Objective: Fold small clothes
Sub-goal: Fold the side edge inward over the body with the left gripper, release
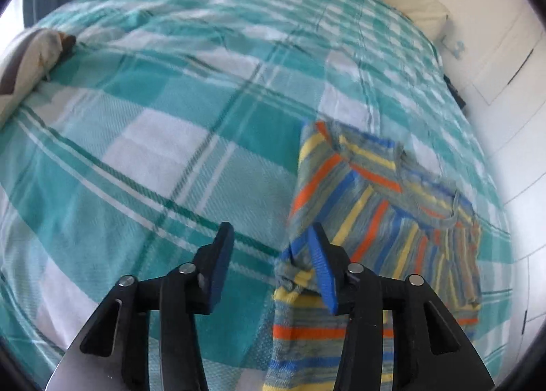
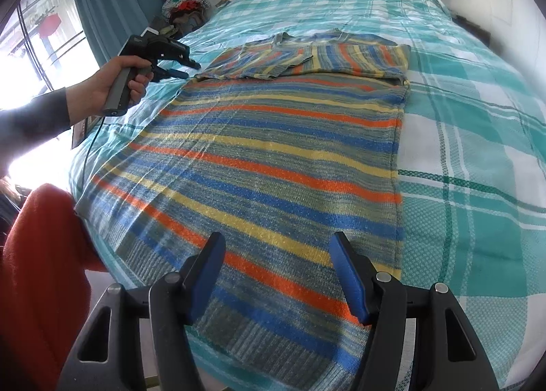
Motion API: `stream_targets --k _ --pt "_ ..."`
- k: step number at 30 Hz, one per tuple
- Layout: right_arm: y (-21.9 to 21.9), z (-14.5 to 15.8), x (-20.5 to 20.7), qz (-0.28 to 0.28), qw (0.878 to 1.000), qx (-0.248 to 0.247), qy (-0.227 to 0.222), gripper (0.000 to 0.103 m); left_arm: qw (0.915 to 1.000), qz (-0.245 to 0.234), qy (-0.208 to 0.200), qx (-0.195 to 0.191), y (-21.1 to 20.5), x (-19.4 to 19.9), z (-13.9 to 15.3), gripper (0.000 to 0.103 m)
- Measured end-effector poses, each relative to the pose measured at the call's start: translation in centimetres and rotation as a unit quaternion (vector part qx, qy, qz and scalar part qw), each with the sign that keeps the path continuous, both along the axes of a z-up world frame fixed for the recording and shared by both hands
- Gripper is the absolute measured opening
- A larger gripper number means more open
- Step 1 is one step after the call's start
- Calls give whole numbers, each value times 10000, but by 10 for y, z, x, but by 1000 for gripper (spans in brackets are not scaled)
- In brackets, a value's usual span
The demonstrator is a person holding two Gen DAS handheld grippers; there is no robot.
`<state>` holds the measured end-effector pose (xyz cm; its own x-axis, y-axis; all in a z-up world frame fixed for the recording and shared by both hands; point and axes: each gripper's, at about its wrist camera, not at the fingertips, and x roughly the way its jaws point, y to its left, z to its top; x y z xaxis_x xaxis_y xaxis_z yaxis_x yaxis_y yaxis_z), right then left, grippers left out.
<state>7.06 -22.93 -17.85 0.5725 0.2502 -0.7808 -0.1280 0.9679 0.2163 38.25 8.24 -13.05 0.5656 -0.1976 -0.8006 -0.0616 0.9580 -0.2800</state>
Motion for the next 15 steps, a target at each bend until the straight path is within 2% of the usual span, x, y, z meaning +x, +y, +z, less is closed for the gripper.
stream_targets --k 3,4,5,7,9,10,11,15 --pt "-1 2 1 -13 10000 15 -45 63 9990 -379 -224 59 -18 3 9 56" --pt "-2 2 1 -30 10000 -7 -47 63 9981 -570 -234 95 -28 5 7 63" --pt "-3 1 2 -57 10000 -19 -27 63 9967 -756 -229 200 -39 4 2 73" --pt "-5 -2 4 -131 9999 13 54 63 9928 -1024 -28 619 -60 7 -19 88" --pt "-8 -3 6 -209 9997 107 95 63 9851 -1181 524 1133 -71 10 -50 84" --pt "-10 -2 6 -246 9996 131 85 63 9831 -1218 515 1265 -73 6 -55 84" --pt "-10 0 5 -275 9995 116 49 63 9837 -1200 289 1307 -74 -1 -49 83" --pt "-14 10 0 -389 9989 -183 -180 63 9887 -1245 -48 836 -63 -41 -17 83"
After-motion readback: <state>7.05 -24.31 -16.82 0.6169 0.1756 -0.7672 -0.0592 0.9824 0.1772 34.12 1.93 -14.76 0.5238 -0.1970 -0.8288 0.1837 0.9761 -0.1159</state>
